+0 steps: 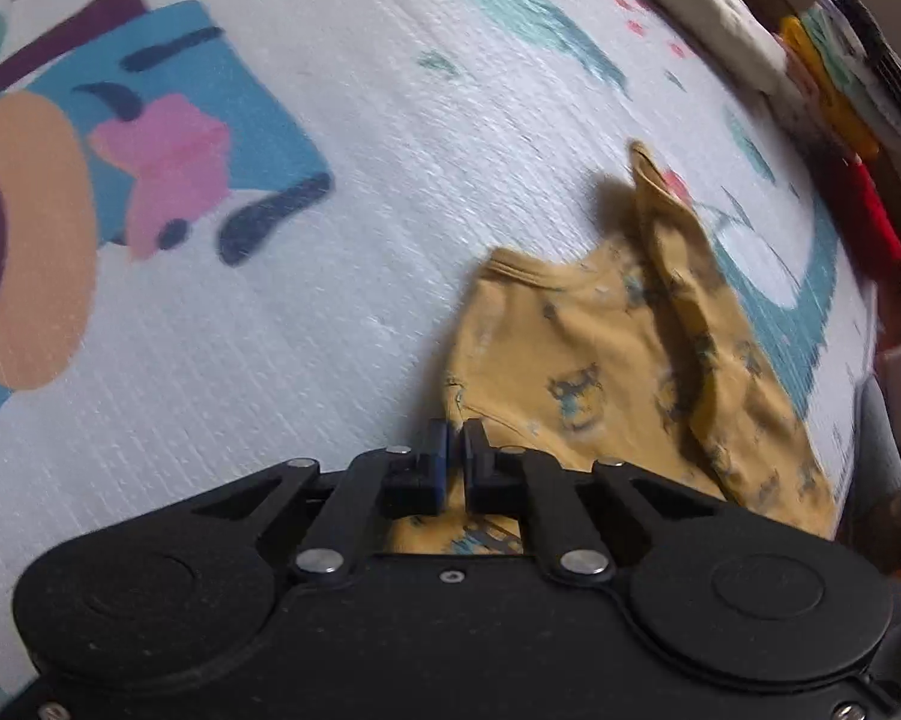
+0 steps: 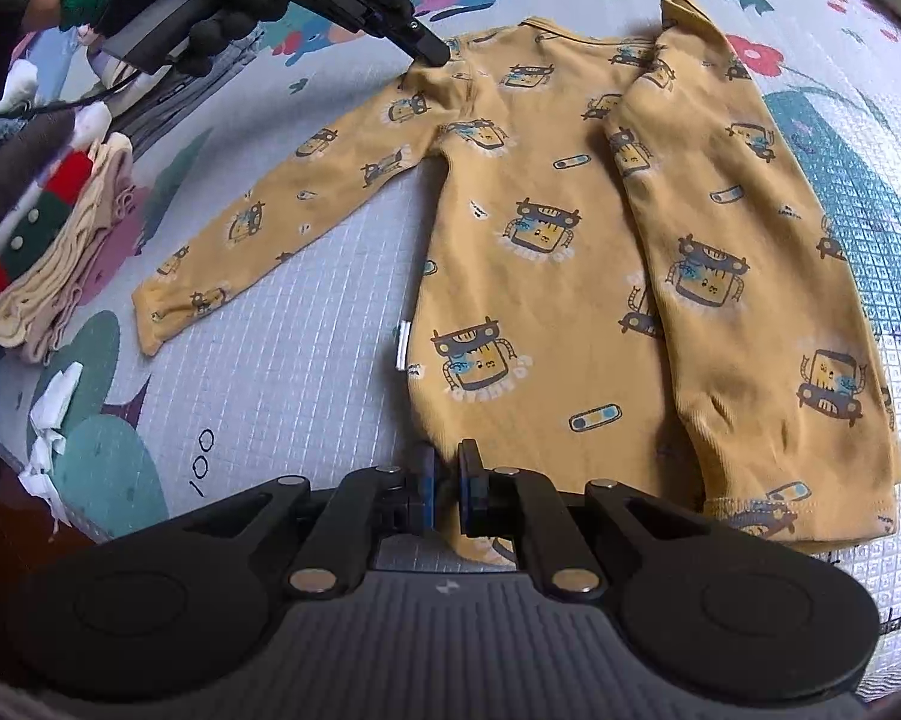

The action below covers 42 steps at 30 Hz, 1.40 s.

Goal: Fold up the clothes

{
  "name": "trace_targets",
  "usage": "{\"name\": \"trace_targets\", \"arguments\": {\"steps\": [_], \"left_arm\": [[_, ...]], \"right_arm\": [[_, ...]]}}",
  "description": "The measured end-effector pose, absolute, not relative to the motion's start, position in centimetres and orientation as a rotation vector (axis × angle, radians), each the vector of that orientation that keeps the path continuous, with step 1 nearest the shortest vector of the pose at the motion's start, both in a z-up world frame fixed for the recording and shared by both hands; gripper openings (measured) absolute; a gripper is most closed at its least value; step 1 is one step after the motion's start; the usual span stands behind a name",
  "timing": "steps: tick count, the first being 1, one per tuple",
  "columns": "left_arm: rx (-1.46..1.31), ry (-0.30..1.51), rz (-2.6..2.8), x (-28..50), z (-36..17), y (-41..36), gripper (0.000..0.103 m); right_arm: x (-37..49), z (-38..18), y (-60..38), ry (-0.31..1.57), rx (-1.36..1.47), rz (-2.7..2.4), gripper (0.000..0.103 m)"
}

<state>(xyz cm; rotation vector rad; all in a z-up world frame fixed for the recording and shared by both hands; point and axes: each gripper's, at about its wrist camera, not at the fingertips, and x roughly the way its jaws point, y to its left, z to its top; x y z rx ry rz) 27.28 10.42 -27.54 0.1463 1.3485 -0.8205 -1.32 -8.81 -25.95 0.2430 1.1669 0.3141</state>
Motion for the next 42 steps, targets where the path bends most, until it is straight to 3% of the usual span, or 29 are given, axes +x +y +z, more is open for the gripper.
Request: {"name": "trace_targets", "arguments": {"steps": [18,37,42], "left_arm": [[-0.004,1.312,-0.806,28.1,-23.1,4.7,0.002],[0.041,1.362,-0.681,30.3,-26.1,0.3,0.002],[0.064,1.373,-0.655,30.0,-27.2,-0.4,0.002]], "right_arm": [[-2.1,-23.9,-12.8,1.076,0.451,0.241,0.010],[-3.5,-26.7,-19.3,1.073,0.753,0.063,0.009],[-3.1,-26.1,-18.6,1.090,0.587,0.042,0.017]]}}
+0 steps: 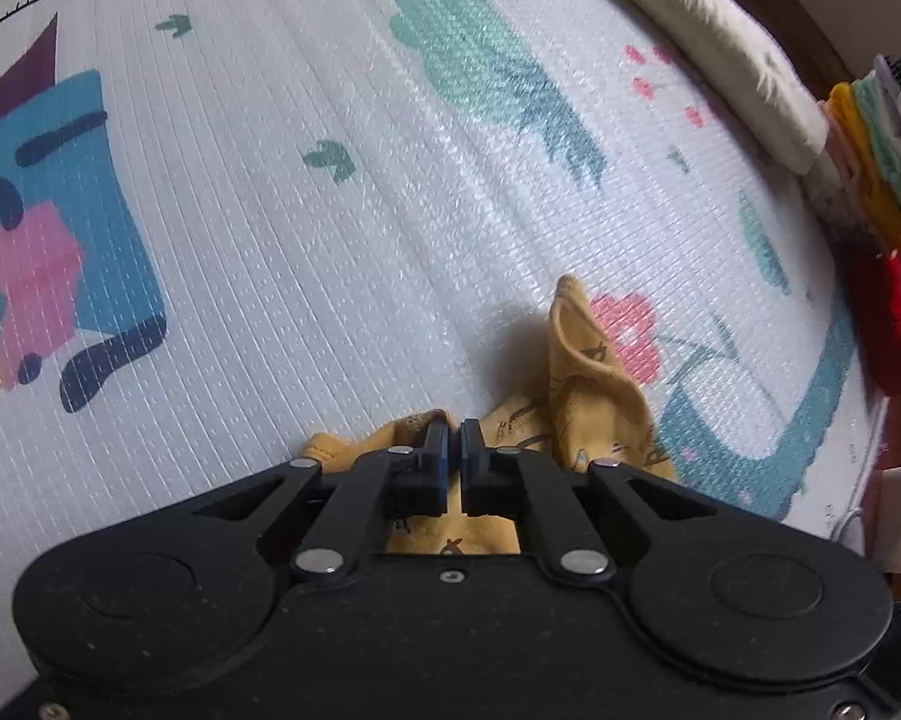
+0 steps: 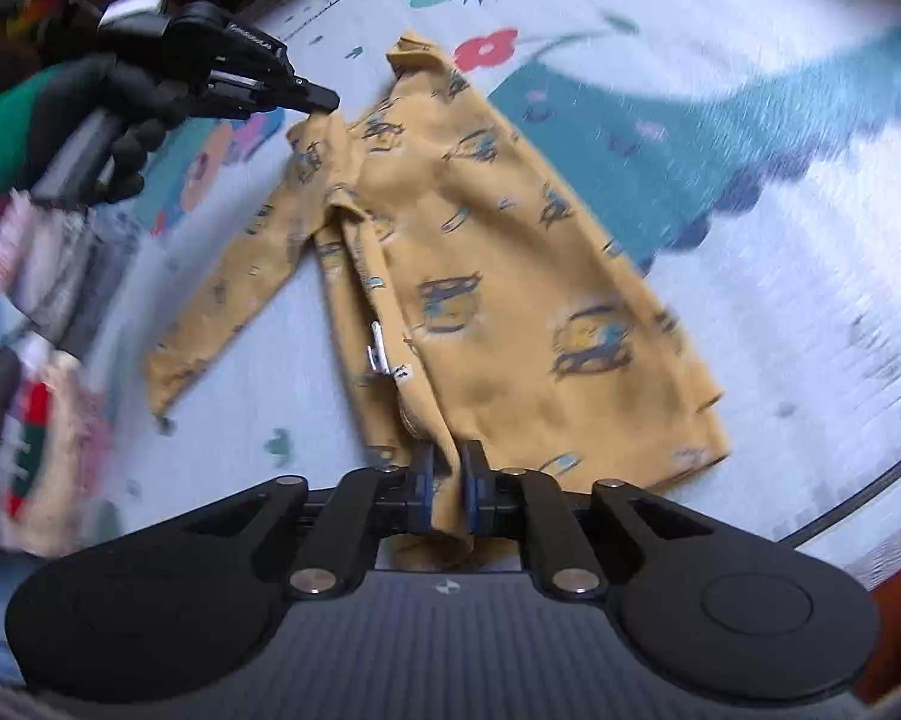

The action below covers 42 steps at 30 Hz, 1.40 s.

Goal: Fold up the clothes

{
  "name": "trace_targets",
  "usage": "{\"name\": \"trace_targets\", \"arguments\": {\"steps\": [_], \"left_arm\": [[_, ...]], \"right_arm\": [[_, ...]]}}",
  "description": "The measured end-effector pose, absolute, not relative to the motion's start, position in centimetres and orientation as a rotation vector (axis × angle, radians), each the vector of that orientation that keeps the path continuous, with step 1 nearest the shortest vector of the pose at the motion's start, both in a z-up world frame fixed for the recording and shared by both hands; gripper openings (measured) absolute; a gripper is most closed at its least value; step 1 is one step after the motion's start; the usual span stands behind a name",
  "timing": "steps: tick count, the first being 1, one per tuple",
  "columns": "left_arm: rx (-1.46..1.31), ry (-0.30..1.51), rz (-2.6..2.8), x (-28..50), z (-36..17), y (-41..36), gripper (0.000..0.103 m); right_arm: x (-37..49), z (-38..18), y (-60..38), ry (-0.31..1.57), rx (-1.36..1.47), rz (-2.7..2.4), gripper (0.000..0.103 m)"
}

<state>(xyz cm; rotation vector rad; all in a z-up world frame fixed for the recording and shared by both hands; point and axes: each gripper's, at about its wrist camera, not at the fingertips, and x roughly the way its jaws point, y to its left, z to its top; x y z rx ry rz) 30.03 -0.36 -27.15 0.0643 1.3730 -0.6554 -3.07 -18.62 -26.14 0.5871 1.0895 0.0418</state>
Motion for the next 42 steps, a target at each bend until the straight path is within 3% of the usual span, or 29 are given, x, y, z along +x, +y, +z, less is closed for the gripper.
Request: {"name": "trace_targets", "arguments": {"steps": [12,14,15,16,19,24,28,30,31,32,34,39,42], "left_arm": [[0.040,1.388,-0.668,30.0,-26.9,-0.8,0.002],[0.020,1.388,-0.672,30.0,-26.8,-0.7,0.002],[0.012,1.389,-0.672,30.0,-26.8,-0.7,0.002],[0.012,1.390,-0.670,29.9,-26.9,-0.7,0.002],[0.003,1.394,-0.668,29.8,-27.2,-0.6,0.002],[-0.026,1.404,-0.679,29.9,-27.4,-0.4,0.002],[-0.052,1.395,-0.700,29.9,-27.3,-0.6,0.003],[-0.062,1.389,-0.714,29.8,-27.4,-0.6,0.004],[-0.065,1.383,-0.721,29.7,-27.4,-0.6,0.015],[-0.064,1.370,-0.723,29.7,-27.1,-0.2,0.035],[-0.063,1.343,-0.725,29.7,-26.6,0.5,0.057],[-0.072,1.306,-0.710,30.7,-25.0,5.1,0.057],[0.087,1.301,-0.774,29.8,-24.6,7.0,0.057]], "right_arm": [[-4.8,-23.5,-13.5,0.940,0.009,0.086,0.025],[-4.3,-23.2,-12.3,0.897,-0.081,0.127,0.031],[-3.8,-23.7,-11.8,0.915,-0.135,0.125,0.042],[-3.3,-24.1,-11.4,0.932,-0.188,0.122,0.045],[-2.6,-25.4,-12.4,1.006,-0.243,0.041,0.040],[-3.7,-24.6,-15.7,0.967,-0.101,-0.019,0.040],[-3.2,-23.3,-12.6,0.838,-0.131,0.217,0.038],[-2.1,-24.0,-11.5,0.876,-0.112,0.273,0.034],[-1.4,-24.7,-11.4,0.921,-0.101,0.266,0.034],[-0.6,-25.3,-11.2,0.965,-0.090,0.258,0.033],[-0.3,-26.2,-13.6,0.999,0.052,0.184,0.020],[-0.1,-26.1,-15.9,1.008,0.196,0.176,0.020],[-0.3,-25.0,-15.5,1.003,0.189,0.166,0.020]]}}
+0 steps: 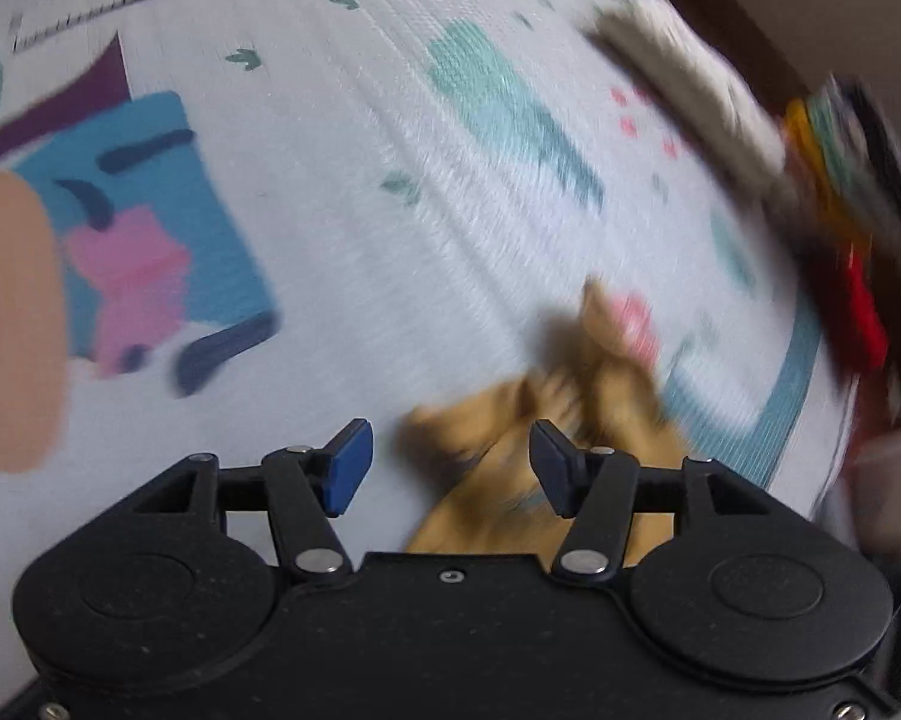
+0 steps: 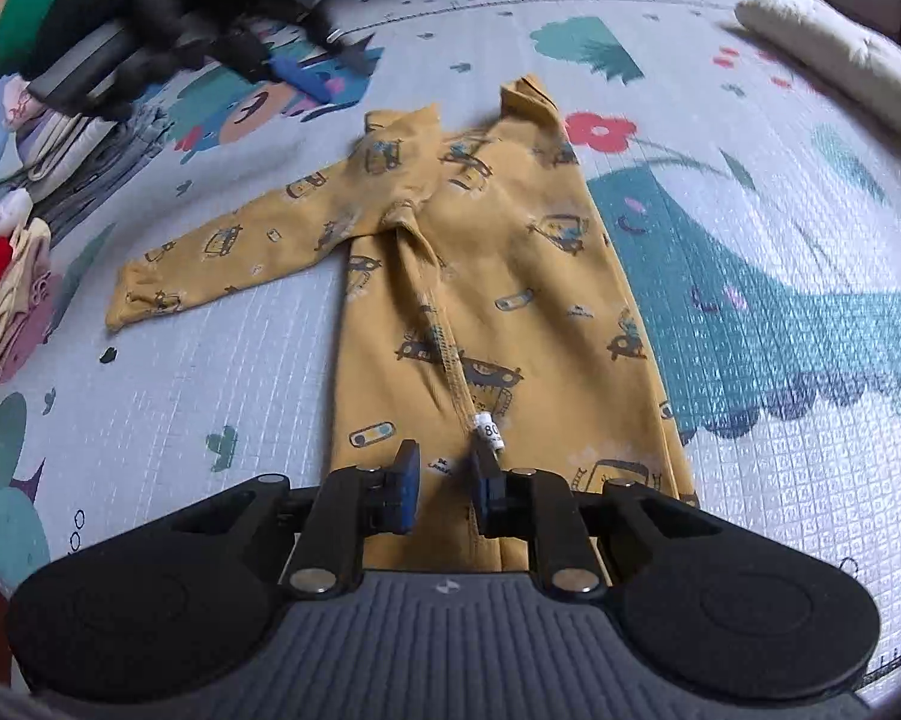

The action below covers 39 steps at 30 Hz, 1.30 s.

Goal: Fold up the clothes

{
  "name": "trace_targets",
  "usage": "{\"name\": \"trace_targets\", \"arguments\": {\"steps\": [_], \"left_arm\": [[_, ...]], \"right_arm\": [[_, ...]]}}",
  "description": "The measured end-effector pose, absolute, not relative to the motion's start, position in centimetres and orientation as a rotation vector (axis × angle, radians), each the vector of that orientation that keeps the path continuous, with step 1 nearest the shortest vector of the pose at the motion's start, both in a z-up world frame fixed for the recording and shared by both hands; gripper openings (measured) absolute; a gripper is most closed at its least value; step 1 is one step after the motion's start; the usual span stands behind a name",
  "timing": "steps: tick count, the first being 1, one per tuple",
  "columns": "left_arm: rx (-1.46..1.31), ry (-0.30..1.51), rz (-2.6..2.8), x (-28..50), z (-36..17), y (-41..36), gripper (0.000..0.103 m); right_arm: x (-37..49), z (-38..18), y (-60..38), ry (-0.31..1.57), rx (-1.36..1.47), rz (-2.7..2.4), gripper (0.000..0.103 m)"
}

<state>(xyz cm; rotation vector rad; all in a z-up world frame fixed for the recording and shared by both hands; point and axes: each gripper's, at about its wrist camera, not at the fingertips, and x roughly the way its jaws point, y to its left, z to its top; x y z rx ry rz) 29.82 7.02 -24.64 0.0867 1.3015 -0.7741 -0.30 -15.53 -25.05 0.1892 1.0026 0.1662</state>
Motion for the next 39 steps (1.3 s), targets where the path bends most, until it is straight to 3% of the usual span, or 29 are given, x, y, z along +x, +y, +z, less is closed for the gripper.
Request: {"name": "trace_targets", "arguments": {"steps": [9,21,24,29,35,39], "left_arm": [[0.366,1.438,-0.860,24.4,-26.9,13.3,0.057],[0.360,1.488,-0.765,21.9,-28.1,17.2,0.054],[0.374,1.487,-0.732,21.9,-28.4,17.7,0.041],[0.414,1.474,-0.666,21.5,-28.3,17.1,0.006],[0.405,1.473,-0.685,19.6,-25.9,13.6,0.003],[0.329,1.409,-0.761,18.2,-20.6,8.9,0.003]], "right_arm": [[-0.2,-24.7,-14.0,0.980,0.177,0.177,0.022],[-0.2,-26.2,-14.0,1.051,0.347,0.150,0.026],[0.0,-26.4,-14.4,1.056,0.393,0.143,0.027],[0.0,-26.6,-14.4,1.053,0.397,0.152,0.029],[0.2,-26.5,-14.4,1.059,0.432,0.143,0.036],[0.5,-26.5,-14.7,1.066,0.498,0.123,0.042]]}}
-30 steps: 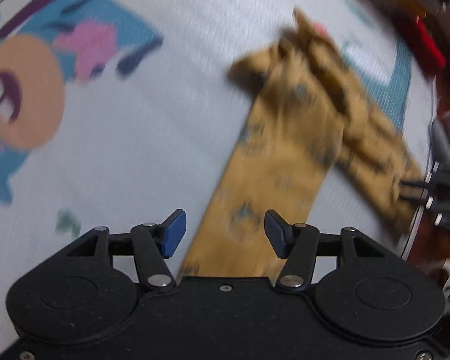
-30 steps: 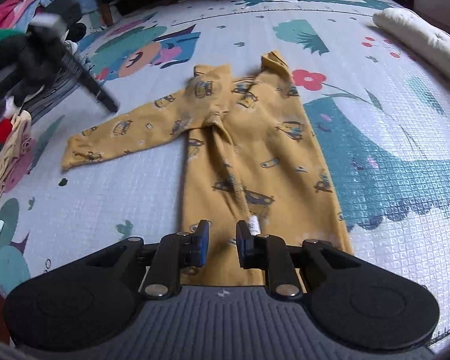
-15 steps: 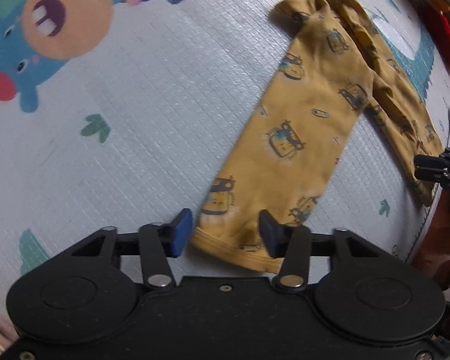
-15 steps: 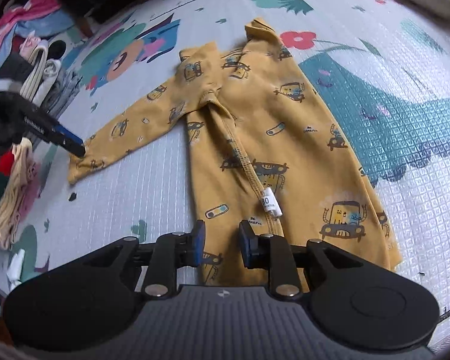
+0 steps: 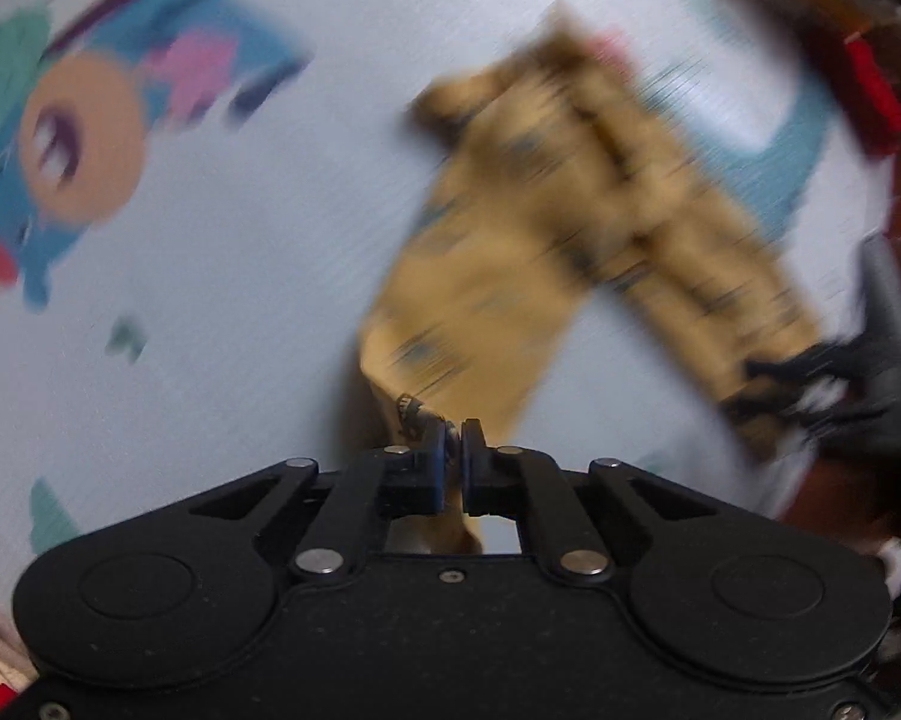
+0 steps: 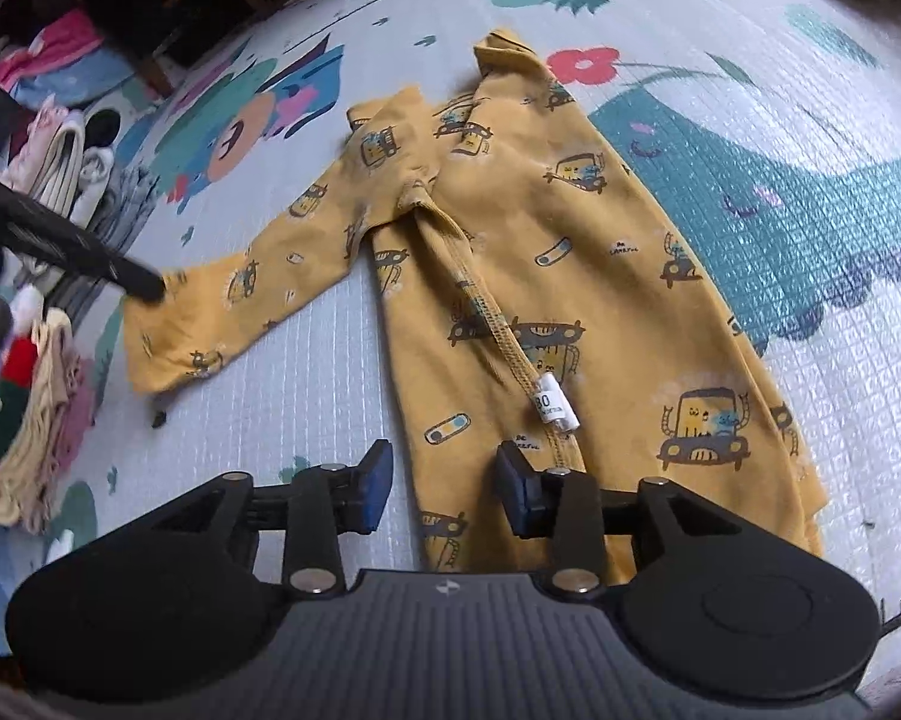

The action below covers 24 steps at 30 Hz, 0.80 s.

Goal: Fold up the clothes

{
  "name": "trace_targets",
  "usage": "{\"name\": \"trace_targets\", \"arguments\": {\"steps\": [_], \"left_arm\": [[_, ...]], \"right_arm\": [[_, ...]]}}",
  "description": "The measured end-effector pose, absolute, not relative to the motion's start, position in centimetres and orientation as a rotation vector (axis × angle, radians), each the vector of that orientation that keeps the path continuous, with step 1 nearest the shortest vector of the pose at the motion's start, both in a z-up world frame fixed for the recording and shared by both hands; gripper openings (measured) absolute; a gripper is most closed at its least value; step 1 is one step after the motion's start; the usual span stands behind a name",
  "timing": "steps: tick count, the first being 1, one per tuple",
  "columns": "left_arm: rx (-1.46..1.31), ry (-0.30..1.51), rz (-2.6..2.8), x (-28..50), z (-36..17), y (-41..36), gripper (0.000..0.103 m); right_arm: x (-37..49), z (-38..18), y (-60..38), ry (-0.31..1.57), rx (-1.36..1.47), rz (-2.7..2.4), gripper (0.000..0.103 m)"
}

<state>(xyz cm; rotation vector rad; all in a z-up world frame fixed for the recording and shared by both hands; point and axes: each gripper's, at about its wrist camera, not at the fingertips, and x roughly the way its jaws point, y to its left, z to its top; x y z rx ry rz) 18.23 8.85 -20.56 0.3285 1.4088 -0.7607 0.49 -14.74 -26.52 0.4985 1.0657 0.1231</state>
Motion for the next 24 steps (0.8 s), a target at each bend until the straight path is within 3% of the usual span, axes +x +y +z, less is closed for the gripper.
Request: {"name": "trace_targets", "arguments": {"steps": [7,11,17,24], "left_arm": [[0.173,1.248,-0.825,18.7,-11.1,0.0,0.003],[0.087,1.200,-0.839,20.4,-8.4,-4.6,0.003],[-0.149,1.125,-0.812,23.5,-7.7,-8.4,0.003],[-0.273,1.138,-0.628,26.2,-11.1,-7.8,0.003]], "right_arm": [[0.4,-26.9,-15.5,1.054,0.593,0.123,0.046],[0.4,-26.8,-15.7,1.059,0.615,0.114,0.046],[0.2,-26.6,-14.8,1.063,0.549,0.128,0.046],[-0.4,-26.7,-14.8,1.055,0.582,0.118,0.048]]}}
